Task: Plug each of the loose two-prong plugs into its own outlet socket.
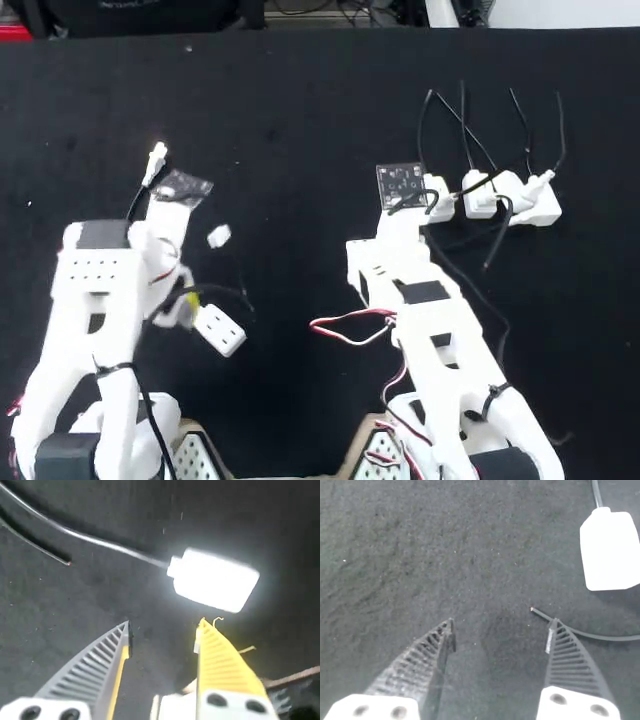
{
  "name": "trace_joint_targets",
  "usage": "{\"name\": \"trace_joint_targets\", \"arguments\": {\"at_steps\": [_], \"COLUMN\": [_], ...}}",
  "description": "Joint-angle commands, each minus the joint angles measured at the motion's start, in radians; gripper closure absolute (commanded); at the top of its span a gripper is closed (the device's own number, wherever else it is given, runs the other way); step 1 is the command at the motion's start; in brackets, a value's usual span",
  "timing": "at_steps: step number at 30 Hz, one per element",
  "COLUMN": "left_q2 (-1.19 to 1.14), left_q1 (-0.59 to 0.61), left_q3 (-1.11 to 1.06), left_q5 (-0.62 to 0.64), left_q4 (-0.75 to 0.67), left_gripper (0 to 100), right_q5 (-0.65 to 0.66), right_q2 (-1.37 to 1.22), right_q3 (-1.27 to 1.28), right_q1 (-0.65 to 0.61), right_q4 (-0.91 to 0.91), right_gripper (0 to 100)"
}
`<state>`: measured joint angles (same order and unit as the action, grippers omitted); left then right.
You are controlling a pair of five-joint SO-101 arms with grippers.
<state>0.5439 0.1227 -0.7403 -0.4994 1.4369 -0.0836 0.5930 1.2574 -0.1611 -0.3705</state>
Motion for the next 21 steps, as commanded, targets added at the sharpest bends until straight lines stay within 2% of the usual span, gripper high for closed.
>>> {"name": "trace_joint_targets", "arguments": {"at_steps": [1, 5, 11, 14, 17, 21], "left_q2": [0.003, 0.003, 0.003, 0.003, -0.005, -0.072], "left_q1": [0.015, -0.054, -0.312, -0.41, -0.467, -0.492], "left_q3": [-0.14, -0.245, -0.289, -0.289, -0.306, -0.275], "left_q5": [-0.112, 0.015, 0.322, 0.43, 0.5, 0.526], "left_q4": [-0.081, -0.267, -0.445, -0.54, -0.637, -0.687], "left_gripper": [78, 78, 78, 78, 78, 78], "right_q5": [-0.002, -0.002, -0.003, -0.003, -0.003, -0.003], "right_q2": [0.042, 0.042, 0.041, 0.041, 0.041, 0.041], "right_q3": [-0.061, -0.065, -0.074, -0.074, -0.074, -0.074], "right_q1": [0.021, 0.028, 0.063, 0.061, 0.061, 0.063], "right_q4": [0.021, 0.021, 0.017, 0.017, 0.017, 0.018], "right_gripper": [72.3, 72.3, 72.3, 72.3, 72.3, 72.3]}}
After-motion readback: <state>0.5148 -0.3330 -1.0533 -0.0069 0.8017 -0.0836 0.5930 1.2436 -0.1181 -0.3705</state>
